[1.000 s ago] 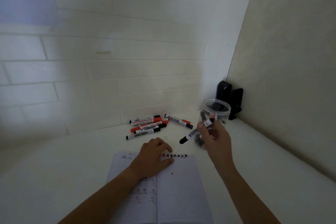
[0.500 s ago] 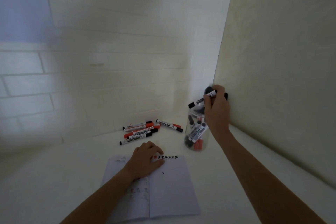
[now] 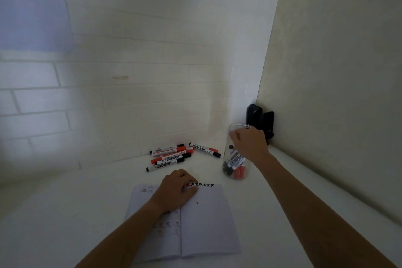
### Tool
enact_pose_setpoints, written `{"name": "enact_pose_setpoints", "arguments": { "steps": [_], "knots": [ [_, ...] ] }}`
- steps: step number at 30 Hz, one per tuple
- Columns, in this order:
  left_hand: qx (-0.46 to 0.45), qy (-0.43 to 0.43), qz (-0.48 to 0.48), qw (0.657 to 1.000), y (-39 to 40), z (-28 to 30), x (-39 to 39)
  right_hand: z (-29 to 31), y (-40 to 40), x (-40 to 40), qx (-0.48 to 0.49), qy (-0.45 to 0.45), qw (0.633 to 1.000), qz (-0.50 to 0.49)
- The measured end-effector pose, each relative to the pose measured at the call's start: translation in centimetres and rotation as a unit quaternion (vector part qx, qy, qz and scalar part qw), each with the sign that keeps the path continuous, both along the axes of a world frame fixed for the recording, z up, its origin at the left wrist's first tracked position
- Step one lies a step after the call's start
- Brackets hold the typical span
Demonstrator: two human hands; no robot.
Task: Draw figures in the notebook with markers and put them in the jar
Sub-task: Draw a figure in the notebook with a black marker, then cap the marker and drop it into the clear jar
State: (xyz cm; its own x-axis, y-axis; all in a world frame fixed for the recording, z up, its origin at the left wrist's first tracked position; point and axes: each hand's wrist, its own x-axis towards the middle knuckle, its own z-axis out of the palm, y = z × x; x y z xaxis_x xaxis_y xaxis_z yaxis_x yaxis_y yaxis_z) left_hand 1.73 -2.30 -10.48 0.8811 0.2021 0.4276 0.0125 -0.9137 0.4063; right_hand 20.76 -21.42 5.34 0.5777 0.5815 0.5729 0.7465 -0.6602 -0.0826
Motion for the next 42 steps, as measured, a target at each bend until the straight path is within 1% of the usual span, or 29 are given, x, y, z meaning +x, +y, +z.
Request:
{"name": "enact_pose_setpoints", "arguments": {
  "steps": [3, 6, 8, 9, 11, 13, 15, 16, 18, 20, 21, 23, 25, 27, 29, 31, 35, 42],
  "knots": [
    [-0.01, -0.012, 0.002, 1.0, -0.2, 0.0, 0.0, -0.7, 0.2, 0.4, -0.012, -0.021, 1.0, 0.011],
    [-0.054, -0.048, 0.012, 0.997, -0.1, 0.1, 0.1, -1.8, 0.4, -0.4, 0.043, -0.047, 0.998, -0.004],
    [-0.073, -0.094, 0.058, 0.991, 0.2, 0.1, 0.2, -2.7, 0.6, -1.5, 0.066, -0.096, 0.993, -0.012],
    [-0.082, -0.112, 0.094, 0.986, 0.4, 0.1, 0.3, -3.3, 0.8, -2.2, 0.08, -0.125, 0.989, 0.01],
    [-0.099, -0.123, 0.172, 0.972, 0.7, 0.2, 0.3, -4.5, 1.1, -4.4, 0.103, -0.146, 0.979, 0.096],
    [-0.089, -0.11, 0.242, 0.96, 1.1, 0.6, 0.2, -6.2, 1.5, -6.5, 0.116, -0.134, 0.971, 0.16],
    [-0.04, -0.07, 0.301, 0.95, 1.8, 0.8, 0.1, -8.7, 1.8, -7.6, 0.097, -0.106, 0.974, 0.176],
    [-0.024, -0.049, 0.326, 0.944, 2.2, 0.9, 0.0, -10.1, 2.0, -7.8, 0.077, -0.077, 0.978, 0.18],
    [-0.016, -0.012, 0.363, 0.931, 2.9, 1.0, -0.2, -12.8, 2.2, -7.5, 0.046, -0.023, 0.98, 0.192],
    [-0.021, 0.014, 0.388, 0.921, 3.3, 1.0, -0.3, -14.2, 2.2, -7.3, 0.066, 0.012, 0.982, 0.177],
    [-0.021, 0.019, 0.395, 0.918, 3.3, 0.9, -0.2, -14.5, 2.1, -7.2, 0.107, 0.035, 0.981, 0.158],
    [-0.02, 0.014, 0.396, 0.918, 3.2, 0.8, -0.2, -14.2, 1.7, -6.9, 0.225, 0.087, 0.967, 0.084],
    [-0.022, 0.005, 0.388, 0.921, 3.1, 0.7, -0.2, -13.9, 1.1, -6.3, 0.32, 0.149, 0.935, -0.021],
    [-0.015, -0.007, 0.381, 0.924, 3.1, 0.4, -0.4, -13.9, 0.6, -5.4, 0.364, 0.211, 0.898, -0.13],
    [-0.008, -0.032, 0.365, 0.93, 3.3, 0.3, -0.7, -14.3, 0.1, -4.4, 0.37, 0.262, 0.872, -0.185],
    [-0.004, -0.056, 0.337, 0.94, 3.3, 0.2, -0.9, -14.4, -0.1, -3.4, 0.361, 0.289, 0.868, -0.181],
    [-0.004, -0.1, 0.277, 0.956, 2.8, 0.3, -0.7, -14.2, 0.1, -1.9, 0.318, 0.322, 0.88, -0.142],
    [0.022, -0.134, 0.186, 0.973, 2.2, 0.8, -0.2, -14.6, 0.1, -3.4, 0.282, 0.306, 0.903, -0.106]
  ]
}}
